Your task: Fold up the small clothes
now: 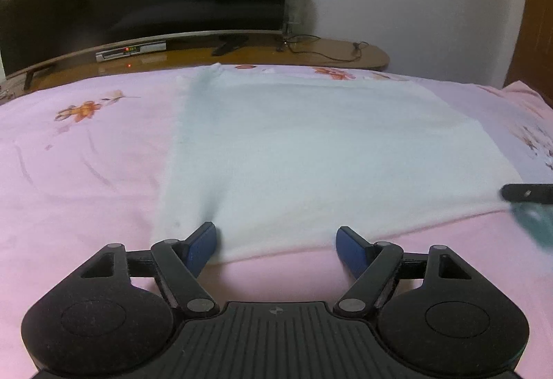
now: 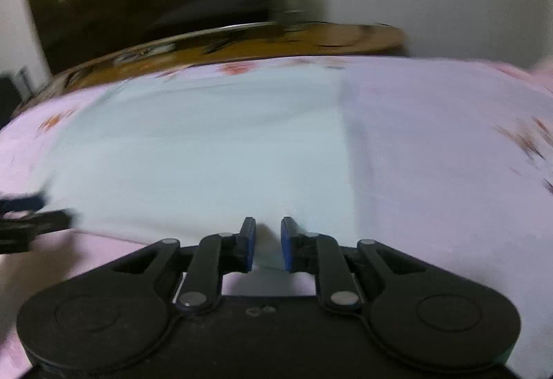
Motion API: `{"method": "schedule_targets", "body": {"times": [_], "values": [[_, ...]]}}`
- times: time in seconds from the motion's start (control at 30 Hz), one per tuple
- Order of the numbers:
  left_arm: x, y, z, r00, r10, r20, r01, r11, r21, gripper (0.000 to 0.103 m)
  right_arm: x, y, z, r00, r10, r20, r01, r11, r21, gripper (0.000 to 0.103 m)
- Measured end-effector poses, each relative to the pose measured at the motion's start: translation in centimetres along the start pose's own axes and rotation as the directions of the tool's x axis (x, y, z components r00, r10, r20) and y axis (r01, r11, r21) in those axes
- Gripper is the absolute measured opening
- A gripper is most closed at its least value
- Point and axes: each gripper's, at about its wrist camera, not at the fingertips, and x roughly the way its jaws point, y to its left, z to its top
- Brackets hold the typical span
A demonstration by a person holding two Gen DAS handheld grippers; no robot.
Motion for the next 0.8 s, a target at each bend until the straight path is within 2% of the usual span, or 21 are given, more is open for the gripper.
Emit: {"method": "schedule_targets", "body": {"times": [0.1, 0.17, 0.2, 0.27, 0.3, 0.37, 0.43, 0.47, 0.53, 0.6, 0.67, 0.73, 0.8], "values": [[-0.1, -0.4, 0.8, 1.000, 0.018, 0.006, -0.017, 0.999, -0.028, 0.077, -0.5, -1.8, -0.1, 1.000, -0.013, -0.020, 0.014, 0.996, 0.084, 0.013], [-0.8, -0.6, 1.5, 0.998, 0.037, 0.044, -0.035, 0.998, -0.048, 0.077, -0.8, -0.7, 0.5, 1.000, -0.024, -0.010, 0.025, 0.996, 0.081, 0.025], [-0.8, -0.5, 1.5, 0.998, 0.052, 0.044, -0.049, 0.997, -0.056, 0.077, -1.0, 0.1, 1.1, 0.999, -0.021, 0.024, 0.019, 0.997, 0.074, 0.030], [0.8, 0.3, 0.9, 0.998, 0.053, -0.034, -0.055, 0.995, -0.087, 0.077, -1.6, 0.7, 1.4, 0.997, -0.028, 0.074, 0.024, 0.998, 0.057, 0.032], [0.8, 0.5, 0.5, 0.999, 0.052, -0.001, -0.052, 0.996, -0.072, 0.077, -1.3, 0.6, 1.2, 0.997, -0.042, 0.070, 0.039, 0.998, 0.053, 0.033], [0.3, 0.2, 0.9, 0.998, 0.065, -0.015, -0.066, 0.996, -0.059, 0.077, 0.7, -0.3, 0.4, 0.997, -0.069, -0.040, 0.071, 0.996, 0.054, 0.032], [0.1, 0.4, 0.9, 0.997, 0.069, -0.018, -0.070, 0.996, -0.063, 0.077, 0.3, -0.1, 1.0, 0.997, -0.068, -0.037, 0.070, 0.997, 0.041, 0.030], [0.5, 0.5, 0.8, 0.997, 0.069, -0.026, -0.070, 0.996, -0.062, 0.077, -0.4, 0.0, 1.3, 0.998, -0.068, -0.018, 0.069, 0.996, 0.060, 0.030], [1.0, 0.2, 1.0, 0.997, 0.076, -0.019, -0.077, 0.996, -0.052, 0.077, -1.5, 0.0, 1.4, 0.995, -0.057, 0.078, 0.052, 0.997, 0.059, 0.034], [1.2, -0.2, 1.4, 0.996, 0.084, -0.034, -0.086, 0.995, -0.045, 0.077, 0.7, 0.3, 0.4, 0.994, -0.090, -0.059, 0.091, 0.996, 0.020, 0.035], [1.2, 0.0, 1.6, 0.996, 0.081, -0.044, -0.083, 0.995, -0.046, 0.077, 0.5, 0.9, 0.7, 0.992, -0.109, -0.056, 0.109, 0.994, -0.016, 0.035], [1.1, 0.2, 1.6, 0.996, 0.081, -0.044, -0.083, 0.996, -0.038, 0.077, -0.5, 0.6, 0.9, 0.997, -0.076, -0.023, 0.077, 0.996, 0.037, 0.036], [1.2, 0.3, 1.4, 0.996, 0.079, -0.039, -0.080, 0.996, -0.033, 0.077, -1.2, 0.3, 0.6, 0.997, -0.073, 0.035, 0.071, 0.997, 0.044, 0.039]]}}
